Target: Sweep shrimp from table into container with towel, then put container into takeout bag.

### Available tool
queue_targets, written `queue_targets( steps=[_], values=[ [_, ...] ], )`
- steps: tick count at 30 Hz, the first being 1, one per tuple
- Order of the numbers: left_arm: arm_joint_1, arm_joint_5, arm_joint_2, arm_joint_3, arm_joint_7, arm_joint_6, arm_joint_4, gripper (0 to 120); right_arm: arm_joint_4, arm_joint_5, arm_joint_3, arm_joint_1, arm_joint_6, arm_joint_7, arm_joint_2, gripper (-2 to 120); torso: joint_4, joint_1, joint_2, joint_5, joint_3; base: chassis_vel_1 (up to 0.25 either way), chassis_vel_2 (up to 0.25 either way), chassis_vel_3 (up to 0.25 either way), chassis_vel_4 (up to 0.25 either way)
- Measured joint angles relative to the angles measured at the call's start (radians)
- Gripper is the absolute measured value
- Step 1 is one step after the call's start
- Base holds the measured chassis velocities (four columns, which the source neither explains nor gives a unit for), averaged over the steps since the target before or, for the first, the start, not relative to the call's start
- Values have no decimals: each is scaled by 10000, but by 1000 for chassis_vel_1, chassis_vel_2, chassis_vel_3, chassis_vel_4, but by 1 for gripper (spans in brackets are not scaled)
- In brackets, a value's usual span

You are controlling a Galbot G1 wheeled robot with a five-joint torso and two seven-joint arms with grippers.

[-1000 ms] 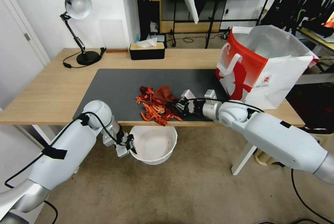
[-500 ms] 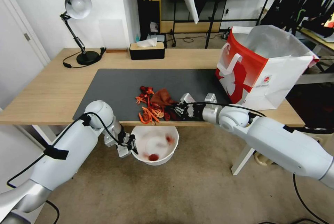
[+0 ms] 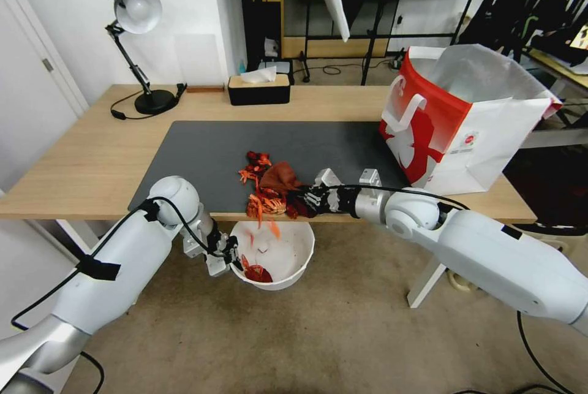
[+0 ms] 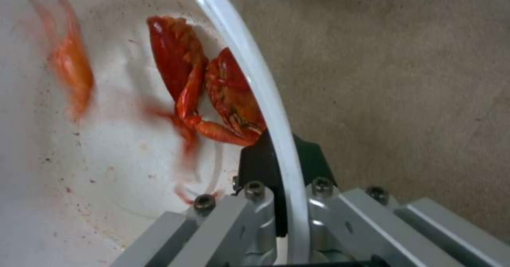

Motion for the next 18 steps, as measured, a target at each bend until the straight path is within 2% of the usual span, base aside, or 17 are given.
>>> queue_targets(
  steps=[18],
  values=[
    [58,38,-42,-64,0,0,-41,0,915,72,-11,-255,-60,18,-441,2,0,0,2,0,-1,0,0,0,0]
  ],
)
